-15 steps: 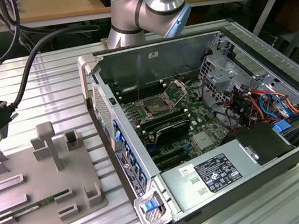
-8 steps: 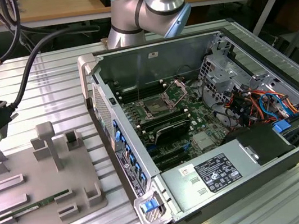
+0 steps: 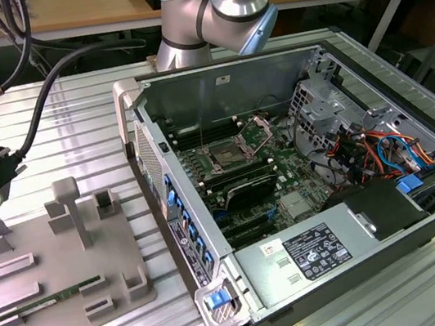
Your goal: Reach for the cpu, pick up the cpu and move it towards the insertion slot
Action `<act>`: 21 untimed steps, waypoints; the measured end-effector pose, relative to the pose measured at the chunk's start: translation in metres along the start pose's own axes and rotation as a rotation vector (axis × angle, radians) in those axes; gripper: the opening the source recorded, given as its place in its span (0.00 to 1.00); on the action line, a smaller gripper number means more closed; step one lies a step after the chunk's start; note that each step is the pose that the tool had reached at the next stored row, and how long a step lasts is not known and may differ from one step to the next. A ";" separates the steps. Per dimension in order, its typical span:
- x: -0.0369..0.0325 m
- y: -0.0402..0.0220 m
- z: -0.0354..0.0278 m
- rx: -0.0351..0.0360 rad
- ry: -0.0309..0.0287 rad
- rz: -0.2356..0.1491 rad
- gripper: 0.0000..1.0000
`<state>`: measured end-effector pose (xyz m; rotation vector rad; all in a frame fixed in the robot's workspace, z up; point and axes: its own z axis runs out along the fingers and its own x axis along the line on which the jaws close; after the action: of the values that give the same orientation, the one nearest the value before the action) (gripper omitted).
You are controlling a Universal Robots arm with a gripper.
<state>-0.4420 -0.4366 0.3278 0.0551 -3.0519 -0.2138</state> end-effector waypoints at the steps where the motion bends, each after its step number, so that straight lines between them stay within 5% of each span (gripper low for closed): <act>1: 0.0000 0.0000 -0.0001 -0.0009 0.0010 0.000 0.55; 21: -0.0005 -0.0002 -0.0061 -0.0300 0.0305 0.002 0.55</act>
<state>-0.4410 -0.4376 0.3337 0.0532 -3.0175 -0.2562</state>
